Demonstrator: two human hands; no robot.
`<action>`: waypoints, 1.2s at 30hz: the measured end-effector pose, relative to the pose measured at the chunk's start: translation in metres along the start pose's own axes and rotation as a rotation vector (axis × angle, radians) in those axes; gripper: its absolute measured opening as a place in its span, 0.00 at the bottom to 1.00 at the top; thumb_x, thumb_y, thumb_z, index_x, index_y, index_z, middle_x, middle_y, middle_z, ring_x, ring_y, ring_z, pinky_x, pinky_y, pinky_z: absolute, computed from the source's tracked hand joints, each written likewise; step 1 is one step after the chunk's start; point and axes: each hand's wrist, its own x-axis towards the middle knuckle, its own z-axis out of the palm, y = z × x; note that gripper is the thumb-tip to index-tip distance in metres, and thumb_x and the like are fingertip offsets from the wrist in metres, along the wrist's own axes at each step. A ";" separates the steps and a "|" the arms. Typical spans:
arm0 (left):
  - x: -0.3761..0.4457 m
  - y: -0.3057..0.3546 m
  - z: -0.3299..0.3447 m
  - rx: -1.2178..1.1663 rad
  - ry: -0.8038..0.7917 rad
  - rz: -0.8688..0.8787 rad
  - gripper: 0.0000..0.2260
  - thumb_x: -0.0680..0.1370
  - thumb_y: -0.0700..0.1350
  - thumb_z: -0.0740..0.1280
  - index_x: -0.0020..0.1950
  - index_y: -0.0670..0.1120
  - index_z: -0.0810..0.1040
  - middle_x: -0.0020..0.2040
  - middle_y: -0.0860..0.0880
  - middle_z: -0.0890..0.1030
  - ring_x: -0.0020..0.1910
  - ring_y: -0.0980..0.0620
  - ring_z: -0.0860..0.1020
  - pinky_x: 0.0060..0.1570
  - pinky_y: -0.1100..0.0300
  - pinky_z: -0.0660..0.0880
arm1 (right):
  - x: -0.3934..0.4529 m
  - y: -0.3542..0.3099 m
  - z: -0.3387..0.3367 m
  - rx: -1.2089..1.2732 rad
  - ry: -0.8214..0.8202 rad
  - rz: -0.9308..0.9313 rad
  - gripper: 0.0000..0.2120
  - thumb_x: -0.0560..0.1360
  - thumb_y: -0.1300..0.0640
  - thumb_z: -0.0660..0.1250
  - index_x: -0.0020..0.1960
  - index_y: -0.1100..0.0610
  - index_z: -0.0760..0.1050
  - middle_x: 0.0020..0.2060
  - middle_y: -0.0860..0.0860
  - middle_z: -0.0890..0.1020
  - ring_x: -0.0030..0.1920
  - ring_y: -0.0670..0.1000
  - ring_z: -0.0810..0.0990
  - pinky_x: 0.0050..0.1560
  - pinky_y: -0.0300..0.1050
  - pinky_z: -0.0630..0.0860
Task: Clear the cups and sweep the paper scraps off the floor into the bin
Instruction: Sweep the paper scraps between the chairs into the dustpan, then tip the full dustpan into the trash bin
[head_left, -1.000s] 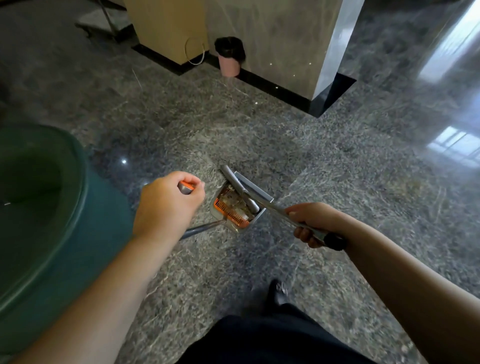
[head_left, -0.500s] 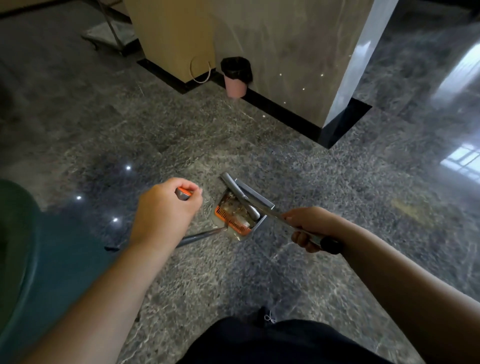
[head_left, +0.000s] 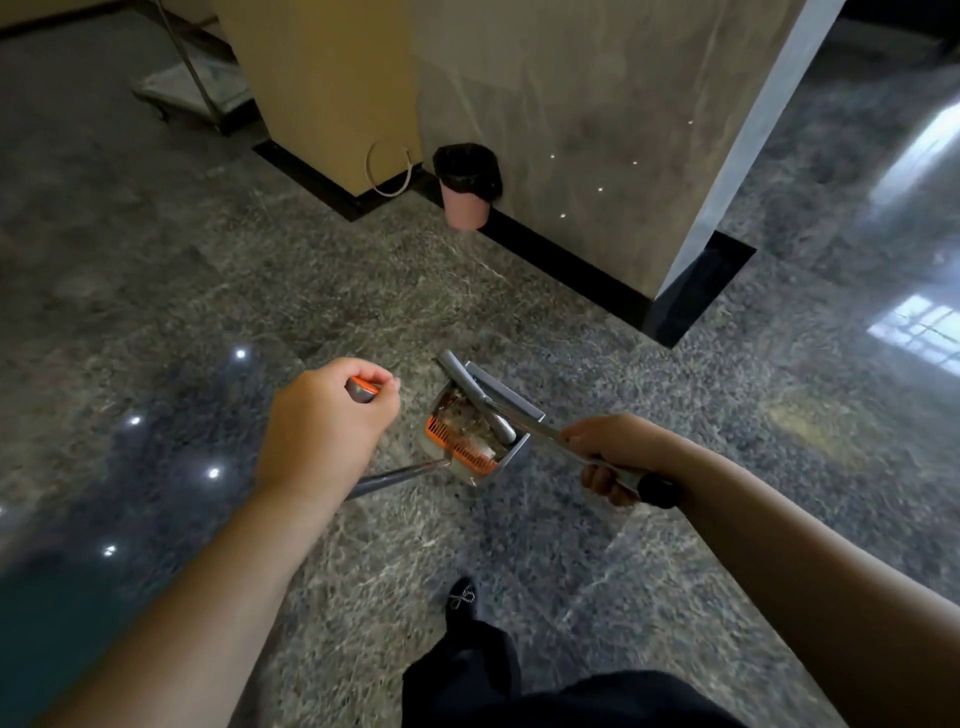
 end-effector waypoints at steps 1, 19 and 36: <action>0.017 -0.001 0.004 0.001 -0.001 0.010 0.03 0.74 0.47 0.73 0.42 0.49 0.84 0.31 0.56 0.79 0.32 0.54 0.78 0.34 0.59 0.72 | 0.010 -0.013 -0.001 -0.011 0.008 -0.004 0.16 0.80 0.57 0.57 0.66 0.61 0.70 0.25 0.55 0.70 0.18 0.47 0.68 0.20 0.33 0.64; 0.330 0.029 0.103 0.019 -0.013 0.016 0.03 0.74 0.48 0.73 0.42 0.50 0.83 0.29 0.58 0.76 0.31 0.56 0.75 0.31 0.63 0.67 | 0.193 -0.250 -0.080 0.055 0.023 0.004 0.14 0.81 0.59 0.54 0.65 0.53 0.71 0.30 0.53 0.69 0.19 0.45 0.67 0.21 0.34 0.64; 0.625 0.092 0.178 -0.031 0.076 0.021 0.05 0.75 0.46 0.72 0.47 0.47 0.84 0.39 0.52 0.83 0.38 0.54 0.80 0.38 0.56 0.78 | 0.360 -0.521 -0.192 -0.169 0.013 -0.125 0.15 0.81 0.60 0.54 0.64 0.54 0.73 0.27 0.54 0.71 0.18 0.45 0.67 0.20 0.35 0.65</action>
